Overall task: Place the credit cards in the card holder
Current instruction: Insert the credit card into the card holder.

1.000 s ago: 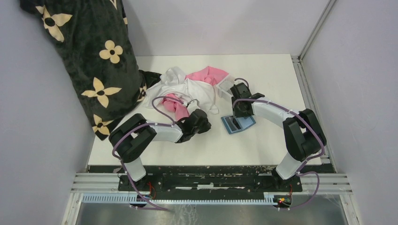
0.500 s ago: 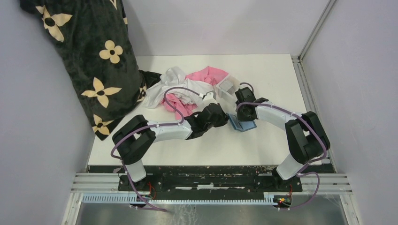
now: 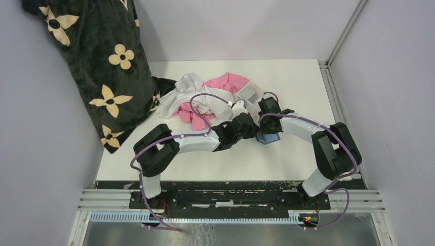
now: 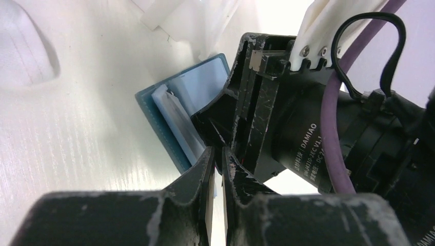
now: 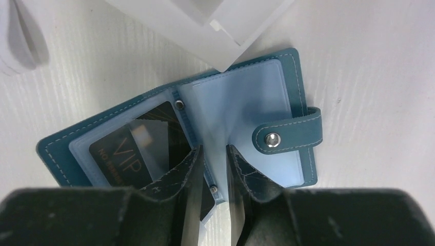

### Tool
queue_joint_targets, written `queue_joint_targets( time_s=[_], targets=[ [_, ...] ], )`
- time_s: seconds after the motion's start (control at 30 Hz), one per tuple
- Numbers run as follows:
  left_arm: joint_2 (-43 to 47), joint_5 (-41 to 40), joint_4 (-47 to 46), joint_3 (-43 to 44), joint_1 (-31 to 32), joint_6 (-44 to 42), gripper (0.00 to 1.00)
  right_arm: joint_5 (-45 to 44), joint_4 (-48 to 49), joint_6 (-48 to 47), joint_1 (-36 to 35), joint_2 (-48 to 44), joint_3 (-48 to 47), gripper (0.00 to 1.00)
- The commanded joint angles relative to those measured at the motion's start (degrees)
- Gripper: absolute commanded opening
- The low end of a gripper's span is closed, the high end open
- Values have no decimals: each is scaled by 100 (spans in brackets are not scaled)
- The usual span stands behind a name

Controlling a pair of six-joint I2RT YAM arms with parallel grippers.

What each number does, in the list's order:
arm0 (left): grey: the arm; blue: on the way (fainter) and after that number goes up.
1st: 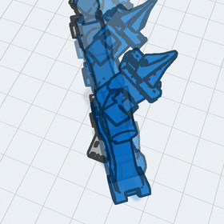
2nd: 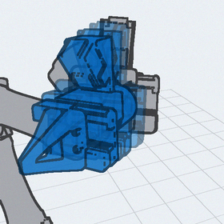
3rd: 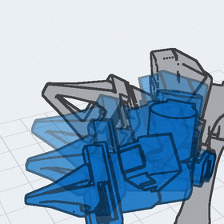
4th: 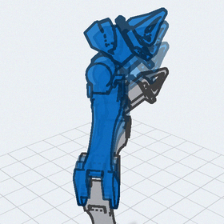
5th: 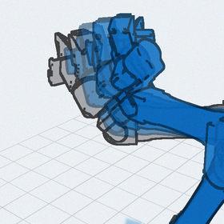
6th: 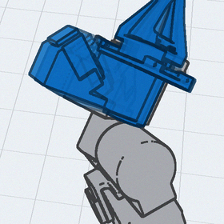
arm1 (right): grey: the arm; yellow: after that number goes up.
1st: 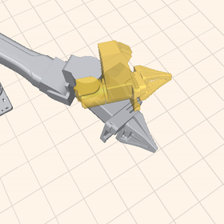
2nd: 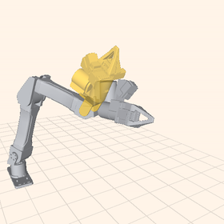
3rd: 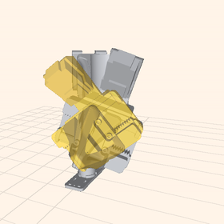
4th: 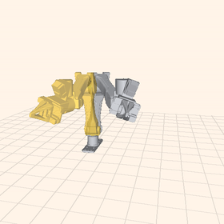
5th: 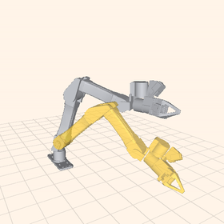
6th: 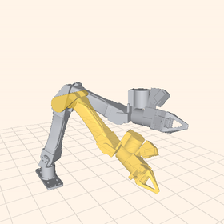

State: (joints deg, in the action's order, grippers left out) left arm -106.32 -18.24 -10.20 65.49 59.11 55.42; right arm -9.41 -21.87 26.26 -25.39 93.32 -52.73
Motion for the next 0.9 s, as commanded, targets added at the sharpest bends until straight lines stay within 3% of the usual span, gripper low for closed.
queue_joint_targets(
  time_s=[0.0, 0.43, 0.87],
  targets=[
    [-190, -308, 82, 238, 36, -30, 17, 153, 268, 125, -9, -278, 53, 27],
    [-683, -427, 148, 219, 42, 100, 17, 218, 466, 177, -6, -233, 270, 21],
    [-833, -744, 396, -477, 38, 92, 16, 460, 462, 294, 138, -545, 346, 24]
  ],
)
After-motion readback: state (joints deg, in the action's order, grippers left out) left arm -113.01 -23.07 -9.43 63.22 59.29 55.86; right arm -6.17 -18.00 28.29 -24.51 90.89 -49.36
